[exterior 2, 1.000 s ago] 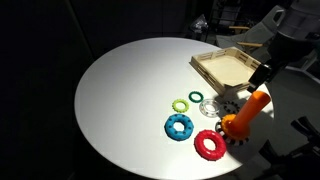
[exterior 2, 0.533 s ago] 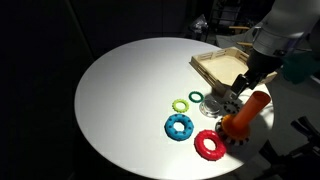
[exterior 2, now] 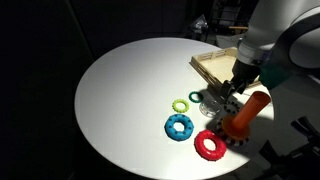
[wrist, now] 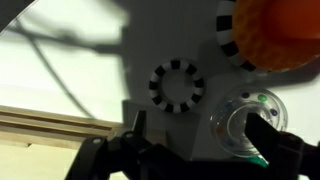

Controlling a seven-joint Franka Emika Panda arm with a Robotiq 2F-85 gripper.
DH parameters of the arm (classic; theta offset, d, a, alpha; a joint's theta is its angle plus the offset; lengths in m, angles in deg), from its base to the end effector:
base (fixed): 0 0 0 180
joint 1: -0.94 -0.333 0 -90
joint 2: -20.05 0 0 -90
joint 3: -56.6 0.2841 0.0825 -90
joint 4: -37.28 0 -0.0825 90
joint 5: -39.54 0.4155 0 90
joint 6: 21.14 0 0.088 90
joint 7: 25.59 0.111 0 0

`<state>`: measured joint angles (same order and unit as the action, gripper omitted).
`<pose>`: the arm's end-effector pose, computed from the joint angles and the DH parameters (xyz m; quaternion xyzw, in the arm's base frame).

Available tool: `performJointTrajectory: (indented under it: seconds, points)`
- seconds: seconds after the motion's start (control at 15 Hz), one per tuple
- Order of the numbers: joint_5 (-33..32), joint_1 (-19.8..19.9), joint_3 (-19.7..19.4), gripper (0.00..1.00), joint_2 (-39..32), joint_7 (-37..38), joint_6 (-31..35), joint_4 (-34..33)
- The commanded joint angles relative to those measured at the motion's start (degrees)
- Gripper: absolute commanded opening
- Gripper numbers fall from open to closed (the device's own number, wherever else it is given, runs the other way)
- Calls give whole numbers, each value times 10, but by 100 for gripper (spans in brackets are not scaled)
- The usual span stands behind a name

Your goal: Pick up the black and white ring and put it on the ring holder

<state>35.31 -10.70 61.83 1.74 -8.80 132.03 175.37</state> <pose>0.4684 0.1484 0.1140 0.9991 0.0322 -0.0255 0.0092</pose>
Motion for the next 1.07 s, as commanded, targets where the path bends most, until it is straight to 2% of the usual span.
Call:
performJointTrajectory:
  seconds: [0.0,0.13,1.0]
  points:
    - [-9,-19,-16,100,-35,19,2,-34]
    - [3,-14,-12,100,-24,-2,-1,-19]
    - [-1,-21,-17,100,-22,10,-2,-22]
